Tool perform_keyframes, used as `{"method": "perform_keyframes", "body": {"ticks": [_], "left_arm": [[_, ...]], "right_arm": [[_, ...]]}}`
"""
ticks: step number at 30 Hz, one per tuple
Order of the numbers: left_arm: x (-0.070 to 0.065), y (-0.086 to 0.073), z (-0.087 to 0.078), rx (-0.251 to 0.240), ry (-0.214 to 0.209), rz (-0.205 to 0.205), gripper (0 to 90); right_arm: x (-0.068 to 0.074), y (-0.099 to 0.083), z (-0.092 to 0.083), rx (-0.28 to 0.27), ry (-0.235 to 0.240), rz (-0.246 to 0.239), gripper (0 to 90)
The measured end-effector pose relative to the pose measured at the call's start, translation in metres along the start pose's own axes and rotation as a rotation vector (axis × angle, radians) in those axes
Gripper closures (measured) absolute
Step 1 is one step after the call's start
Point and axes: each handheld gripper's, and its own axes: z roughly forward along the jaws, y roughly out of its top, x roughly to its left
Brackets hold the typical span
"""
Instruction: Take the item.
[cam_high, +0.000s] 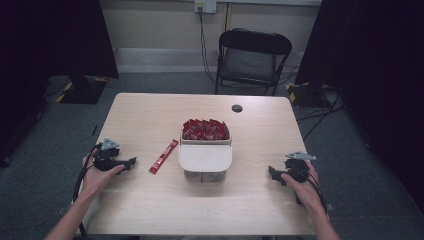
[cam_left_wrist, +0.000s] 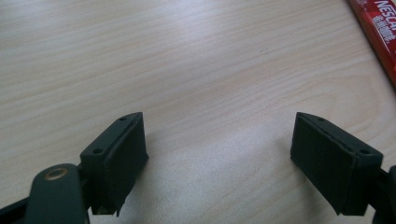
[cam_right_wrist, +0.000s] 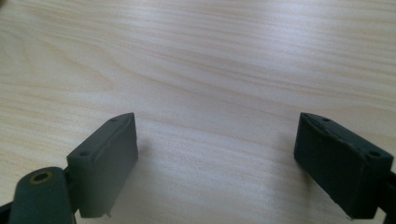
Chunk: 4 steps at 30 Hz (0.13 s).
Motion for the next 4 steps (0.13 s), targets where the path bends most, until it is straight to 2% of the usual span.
{"method": "perform_keyframes", "body": {"ticks": [4], "left_arm": [[-0.0003, -0.0001, 0.0002, -0.003, 0.0, -0.004, 17.7]], "right_arm": [[0.0002, 0.0, 0.0, 0.0, -0.001, 0.0, 13.0]]}}
